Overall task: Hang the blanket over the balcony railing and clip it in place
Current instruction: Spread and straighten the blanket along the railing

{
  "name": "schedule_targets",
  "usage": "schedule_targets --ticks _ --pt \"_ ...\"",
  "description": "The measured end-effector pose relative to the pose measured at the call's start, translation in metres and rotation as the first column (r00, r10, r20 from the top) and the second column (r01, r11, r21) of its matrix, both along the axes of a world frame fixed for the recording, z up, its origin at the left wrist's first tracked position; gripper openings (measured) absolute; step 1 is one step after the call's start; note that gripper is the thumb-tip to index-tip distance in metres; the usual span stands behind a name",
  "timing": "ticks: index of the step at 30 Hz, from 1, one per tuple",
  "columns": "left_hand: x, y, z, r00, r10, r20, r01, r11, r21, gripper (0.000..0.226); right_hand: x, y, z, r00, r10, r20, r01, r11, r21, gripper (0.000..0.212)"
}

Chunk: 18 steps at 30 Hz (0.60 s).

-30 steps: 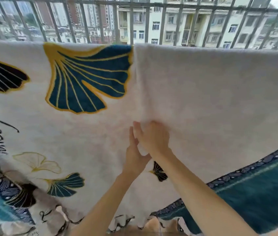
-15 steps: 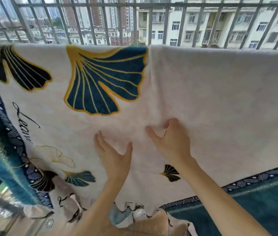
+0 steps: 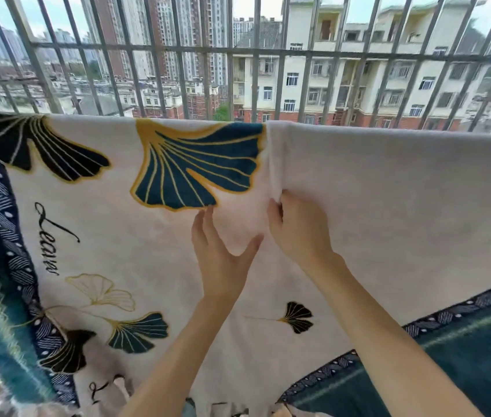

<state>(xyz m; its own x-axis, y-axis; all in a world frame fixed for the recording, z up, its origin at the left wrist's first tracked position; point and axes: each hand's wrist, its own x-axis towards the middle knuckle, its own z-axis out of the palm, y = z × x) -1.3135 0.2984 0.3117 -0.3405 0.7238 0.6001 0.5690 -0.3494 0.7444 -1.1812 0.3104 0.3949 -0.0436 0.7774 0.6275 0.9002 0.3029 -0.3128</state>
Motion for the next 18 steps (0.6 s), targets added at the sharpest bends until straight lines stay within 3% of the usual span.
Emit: schedule_targets --ticks 5,8,10,14,18 --pt "0.007 -0.010 -0.007 0.985 -0.033 -0.172 0.048 0.995 0.082 0.072 -0.001 -0.030 -0.032 0.996 0.085 0.013 -0.084 0.994 -0.063 0.033" --pt "0.014 -0.009 -0.021 0.933 -0.067 -0.353 0.095 0.994 0.063 0.030 -0.003 -0.044 -0.056 0.994 0.107 -0.009 -0.107 0.982 -0.154 0.033" --pt "0.015 -0.010 -0.036 0.894 -0.163 -0.417 0.195 0.980 0.034 0.013 -0.002 -0.051 -0.071 0.995 0.096 -0.013 -0.096 0.973 -0.208 0.030" --pt "0.013 -0.019 -0.077 0.859 -0.321 -0.398 0.322 0.944 -0.067 0.022 -0.001 -0.065 -0.102 0.995 0.089 -0.034 -0.095 0.956 -0.277 0.027" --pt "0.007 -0.037 -0.121 0.813 -0.407 -0.416 0.343 0.913 -0.223 0.014 -0.008 -0.081 -0.142 0.997 0.074 -0.031 -0.080 0.933 -0.352 0.028"
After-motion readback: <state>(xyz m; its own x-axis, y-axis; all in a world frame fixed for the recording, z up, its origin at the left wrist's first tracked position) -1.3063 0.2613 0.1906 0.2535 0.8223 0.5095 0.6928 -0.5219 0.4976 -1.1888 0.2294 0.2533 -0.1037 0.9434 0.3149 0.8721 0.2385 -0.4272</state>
